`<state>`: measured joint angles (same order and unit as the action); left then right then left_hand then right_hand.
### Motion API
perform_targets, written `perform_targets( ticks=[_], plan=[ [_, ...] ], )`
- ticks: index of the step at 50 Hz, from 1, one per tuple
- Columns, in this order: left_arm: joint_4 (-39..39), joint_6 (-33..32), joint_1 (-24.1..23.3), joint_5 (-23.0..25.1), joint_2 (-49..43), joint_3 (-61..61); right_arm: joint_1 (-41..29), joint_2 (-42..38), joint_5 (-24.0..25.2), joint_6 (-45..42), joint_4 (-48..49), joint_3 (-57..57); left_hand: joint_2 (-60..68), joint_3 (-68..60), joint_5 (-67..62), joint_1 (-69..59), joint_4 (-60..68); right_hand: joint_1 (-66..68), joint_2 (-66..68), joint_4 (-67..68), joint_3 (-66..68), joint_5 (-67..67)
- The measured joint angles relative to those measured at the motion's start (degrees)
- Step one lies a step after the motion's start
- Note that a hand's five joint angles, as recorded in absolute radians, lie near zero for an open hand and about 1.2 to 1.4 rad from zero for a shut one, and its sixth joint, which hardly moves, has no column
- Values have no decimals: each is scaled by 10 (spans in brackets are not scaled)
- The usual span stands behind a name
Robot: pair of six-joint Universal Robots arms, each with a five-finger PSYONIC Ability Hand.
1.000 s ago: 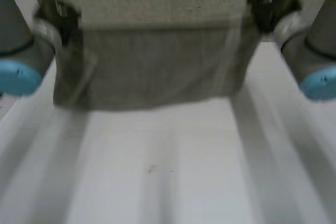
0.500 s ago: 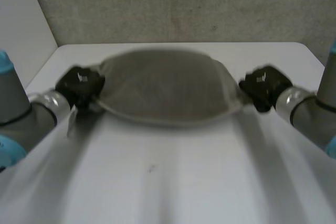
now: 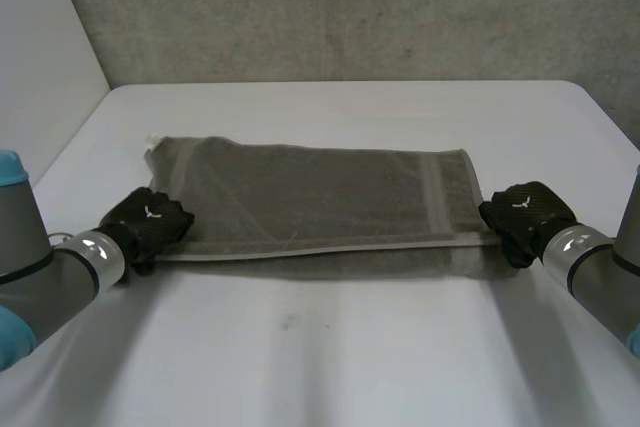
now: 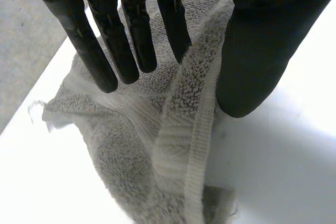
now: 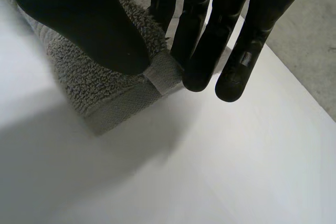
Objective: Fold the towel.
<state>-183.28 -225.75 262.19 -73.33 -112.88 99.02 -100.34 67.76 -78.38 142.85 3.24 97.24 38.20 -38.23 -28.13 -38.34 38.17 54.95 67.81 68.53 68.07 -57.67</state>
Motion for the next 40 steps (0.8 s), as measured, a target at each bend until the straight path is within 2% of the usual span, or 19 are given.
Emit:
perform_targets(
  ticks=[1,2,7,10,13,16,24,29,36,40],
  plan=[
    [0,0,0,0,0,0,0,0,0,0,0,0,0,0,0,0,0,0,0,0,0,0],
    [-7,37,7,-8,5,10,6,0,3,14,2,3,0,0,0,0,0,0,0,0,0,0],
    [-16,79,26,-37,5,21,10,0,5,22,1,7,5,-4,-6,-3,4,0,0,0,0,0],
    [-17,83,31,-47,3,23,10,0,5,22,1,9,16,-15,-16,-16,16,0,0,0,0,0],
    [-17,84,39,-56,0,23,9,0,4,21,2,13,80,-80,-80,-83,81,0,0,0,0,0],
    [-17,84,41,-57,-1,23,9,0,4,21,2,13,94,-94,-94,-94,94,0,0,0,0,0],
    [-15,82,51,-50,-5,23,9,1,4,16,0,13,258,-256,-257,-251,258,0,0,0,0,0],
    [-10,82,56,-49,-4,27,9,4,1,4,-11,9,301,-299,-296,-279,301,0,0,0,0,0],
    [29,78,63,-48,47,50,12,41,-4,-53,-91,-1,313,-311,-309,-288,313,0,0,0,0,0],
    [93,74,64,-47,111,78,25,77,-10,-107,-181,-9,315,-313,-311,-291,314,0,0,0,0,0]
  ],
)
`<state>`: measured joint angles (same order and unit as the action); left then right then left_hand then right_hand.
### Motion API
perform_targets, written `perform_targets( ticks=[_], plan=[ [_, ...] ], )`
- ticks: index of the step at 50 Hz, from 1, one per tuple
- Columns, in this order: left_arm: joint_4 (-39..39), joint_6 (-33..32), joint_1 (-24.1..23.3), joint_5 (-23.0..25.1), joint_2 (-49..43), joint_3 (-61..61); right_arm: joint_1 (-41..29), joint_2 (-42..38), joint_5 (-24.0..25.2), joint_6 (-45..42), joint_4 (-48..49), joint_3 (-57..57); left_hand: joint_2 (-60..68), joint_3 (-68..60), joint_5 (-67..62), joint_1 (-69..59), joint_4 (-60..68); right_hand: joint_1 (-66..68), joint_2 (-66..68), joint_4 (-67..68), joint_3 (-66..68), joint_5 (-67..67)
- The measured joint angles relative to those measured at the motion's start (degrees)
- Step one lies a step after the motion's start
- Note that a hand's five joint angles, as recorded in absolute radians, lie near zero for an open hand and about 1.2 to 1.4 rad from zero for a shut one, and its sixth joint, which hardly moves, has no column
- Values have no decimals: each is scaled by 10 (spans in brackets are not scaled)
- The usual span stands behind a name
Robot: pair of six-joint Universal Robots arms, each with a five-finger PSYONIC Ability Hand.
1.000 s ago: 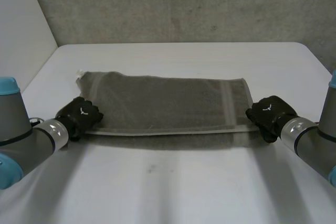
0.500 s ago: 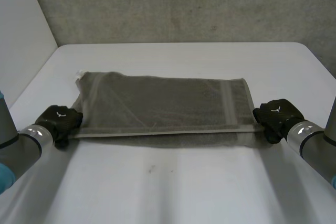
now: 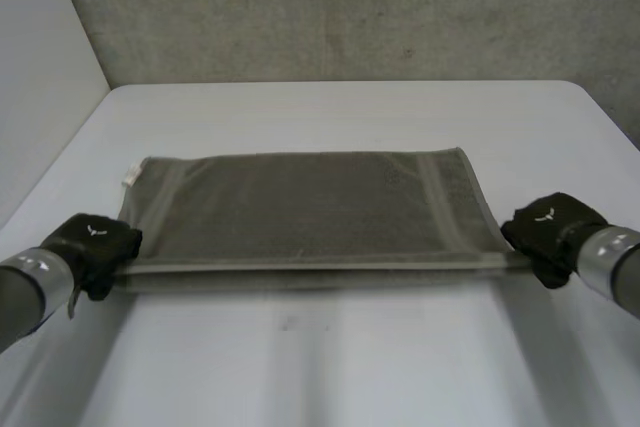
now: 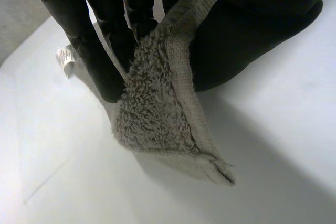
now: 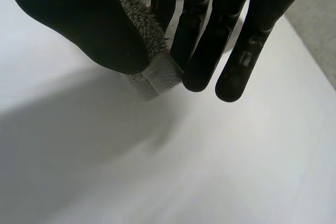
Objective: Fold the towel.
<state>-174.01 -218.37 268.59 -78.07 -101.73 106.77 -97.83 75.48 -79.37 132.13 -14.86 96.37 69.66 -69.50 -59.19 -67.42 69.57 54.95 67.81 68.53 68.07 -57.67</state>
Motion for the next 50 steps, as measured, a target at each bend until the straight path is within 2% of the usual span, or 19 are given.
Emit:
perform_targets(
  ticks=[4,6,10,18,25,30,33,43,48,50],
  plan=[
    [48,-4,0,1,36,18,17,29,-8,-38,-62,0,1,-1,-2,0,1,0,0,0,0,0],
    [96,-10,1,3,67,34,38,56,-15,-76,-110,8,1,-1,-2,-5,2,0,0,0,0,0],
    [147,-19,1,21,94,46,59,85,-19,-126,-148,24,1,-1,-2,-8,2,0,0,0,0,0],
    [160,-24,3,63,72,6,57,81,-15,-133,-112,8,1,-1,-3,-11,2,0,0,0,0,0],
    [153,-21,-6,69,-25,-91,5,-20,-26,-66,-25,-87,1,-1,-3,-11,2,0,0,0,0,0],
    [152,-16,-23,65,-125,-198,-43,-125,-66,-34,14,-195,1,-1,-3,-11,2,0,0,0,0,0],
    [152,-13,-39,59,-187,-273,-61,-187,-89,-28,29,-262,1,-1,-3,-13,2,0,0,0,0,0],
    [156,-12,-68,24,-329,-474,-75,-314,-121,-38,78,-396,1,-1,-3,-13,2,0,0,0,0,0],
    [157,-12,-73,16,-375,-538,-75,-349,-133,-51,86,-429,-8,6,1,-13,-6,0,0,0,0,0],
    [157,-12,-74,14,-391,-557,-75,-362,-138,-57,87,-440,-107,105,89,82,-95,-101,-119,-120,-119,109]
  ],
)
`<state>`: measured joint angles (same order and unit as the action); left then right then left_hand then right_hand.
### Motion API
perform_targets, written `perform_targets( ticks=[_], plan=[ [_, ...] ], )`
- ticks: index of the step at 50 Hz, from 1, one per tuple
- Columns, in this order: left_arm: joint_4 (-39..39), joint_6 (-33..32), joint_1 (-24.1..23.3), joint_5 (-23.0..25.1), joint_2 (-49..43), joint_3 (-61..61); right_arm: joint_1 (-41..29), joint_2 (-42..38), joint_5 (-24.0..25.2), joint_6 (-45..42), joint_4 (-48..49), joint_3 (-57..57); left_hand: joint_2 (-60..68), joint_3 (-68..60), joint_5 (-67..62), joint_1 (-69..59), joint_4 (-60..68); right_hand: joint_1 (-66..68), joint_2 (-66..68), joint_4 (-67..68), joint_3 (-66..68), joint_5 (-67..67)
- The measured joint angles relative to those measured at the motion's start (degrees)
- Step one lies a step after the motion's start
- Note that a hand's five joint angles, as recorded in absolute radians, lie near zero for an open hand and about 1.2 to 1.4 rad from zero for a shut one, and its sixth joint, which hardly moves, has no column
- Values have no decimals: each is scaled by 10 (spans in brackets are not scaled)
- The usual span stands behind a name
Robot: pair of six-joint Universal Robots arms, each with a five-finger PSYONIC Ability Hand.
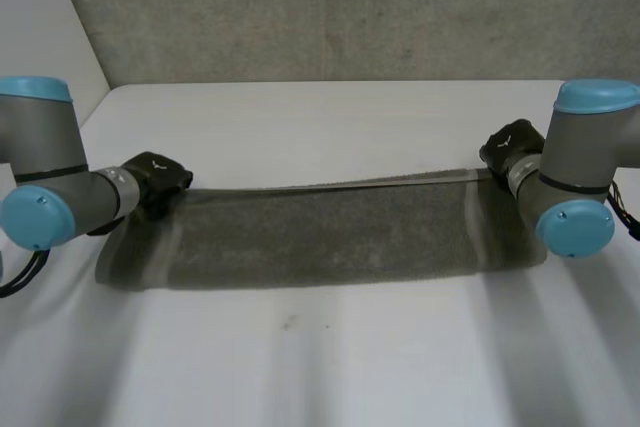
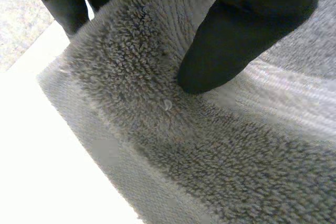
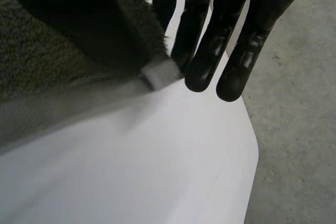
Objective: Fold the towel.
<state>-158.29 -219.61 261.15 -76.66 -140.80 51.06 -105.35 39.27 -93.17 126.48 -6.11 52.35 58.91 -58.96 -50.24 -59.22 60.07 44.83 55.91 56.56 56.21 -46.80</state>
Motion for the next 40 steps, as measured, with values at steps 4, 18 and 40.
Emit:
perform_targets(
  ticks=[4,18,40],
  plan=[
    [-1,-2,-1,0,-16,-17,-2,-12,-7,-5,2,-9,-292,275,290,311,-291,-280,-358,-353,-352,351],
    [-5,0,-26,4,24,-69,-8,64,-22,58,44,-9,-491,490,486,489,-501,-330,-427,-433,-440,433],
    [-162,278,4,10,297,243,50,314,127,174,41,320,-495,494,488,494,-505,-330,-427,-434,-440,435]
  ],
)
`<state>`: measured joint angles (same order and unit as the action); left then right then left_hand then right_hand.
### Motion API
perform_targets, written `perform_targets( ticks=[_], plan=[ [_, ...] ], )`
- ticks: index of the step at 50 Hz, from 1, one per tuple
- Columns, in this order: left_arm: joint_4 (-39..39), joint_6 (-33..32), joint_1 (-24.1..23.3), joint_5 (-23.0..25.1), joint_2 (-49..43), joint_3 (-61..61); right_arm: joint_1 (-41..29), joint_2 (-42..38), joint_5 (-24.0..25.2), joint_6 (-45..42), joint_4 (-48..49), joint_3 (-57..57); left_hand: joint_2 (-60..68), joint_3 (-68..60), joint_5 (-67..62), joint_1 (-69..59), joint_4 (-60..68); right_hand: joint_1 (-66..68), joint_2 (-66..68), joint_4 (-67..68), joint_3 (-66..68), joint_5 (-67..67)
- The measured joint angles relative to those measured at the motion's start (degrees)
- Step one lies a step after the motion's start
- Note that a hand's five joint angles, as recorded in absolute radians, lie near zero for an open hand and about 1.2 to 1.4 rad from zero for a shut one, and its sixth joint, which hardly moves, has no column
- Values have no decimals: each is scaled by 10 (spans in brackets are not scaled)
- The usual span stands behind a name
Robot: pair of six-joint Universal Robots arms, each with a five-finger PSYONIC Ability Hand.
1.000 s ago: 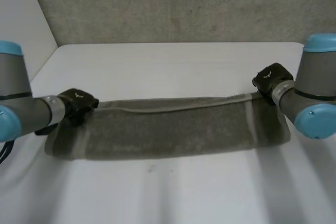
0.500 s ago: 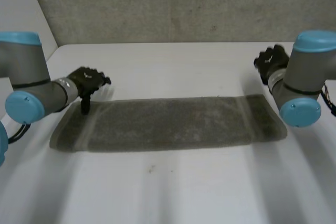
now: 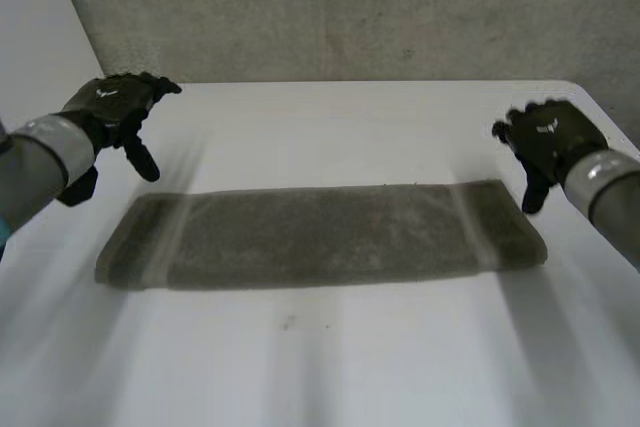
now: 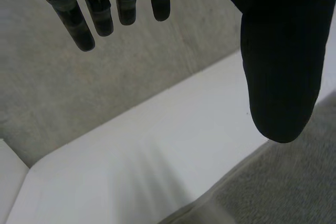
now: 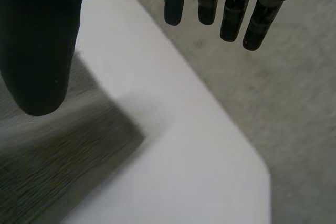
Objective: Fold the towel.
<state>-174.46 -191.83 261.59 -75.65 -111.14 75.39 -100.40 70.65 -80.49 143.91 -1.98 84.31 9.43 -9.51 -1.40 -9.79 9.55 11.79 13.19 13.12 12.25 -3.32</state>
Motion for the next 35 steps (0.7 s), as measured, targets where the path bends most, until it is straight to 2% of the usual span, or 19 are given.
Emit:
perform_targets(
  ticks=[2,3,8,15,18,22,25,26,27,29,30,35],
  plan=[
    [-47,16,1,0,32,57,12,6,13,4,1,28,0,0,0,0,0,0,0,0,0,0],
    [-47,16,1,0,32,57,12,6,13,4,1,28,0,0,0,0,0,0,0,0,0,0],
    [-198,30,-1,-4,105,220,43,7,59,13,10,96,0,0,0,1,0,0,0,0,0,0],
    [-299,43,-7,-7,129,326,67,-37,87,14,64,132,0,0,0,1,0,1,2,1,2,-1],
    [-308,49,-8,-7,129,337,69,-53,89,13,81,135,0,0,0,1,0,32,43,40,52,-41],
    [-310,56,-8,-6,127,341,73,-83,89,8,103,133,0,0,0,1,0,163,195,192,201,-181],
    [-309,58,-8,-6,127,340,75,-96,88,4,109,128,0,0,0,1,0,181,217,212,222,-201],
    [-308,58,-8,-6,127,340,76,-100,86,3,110,126,0,0,0,1,0,376,442,439,447,-413],
    [-307,58,-8,-5,126,339,79,-105,83,-1,114,121,0,0,0,1,0,408,500,492,505,-466],
    [-306,58,-8,-5,126,339,82,-107,78,-4,117,117,0,0,0,1,0,408,500,492,505,-466],
    [-305,58,-8,-4,126,339,88,-107,69,-10,122,113,0,0,0,1,0,424,541,548,550,-514],
    [-305,57,-8,-4,127,339,122,-85,-1,-61,145,104,0,0,0,1,0,424,541,551,550,-516]
  ],
)
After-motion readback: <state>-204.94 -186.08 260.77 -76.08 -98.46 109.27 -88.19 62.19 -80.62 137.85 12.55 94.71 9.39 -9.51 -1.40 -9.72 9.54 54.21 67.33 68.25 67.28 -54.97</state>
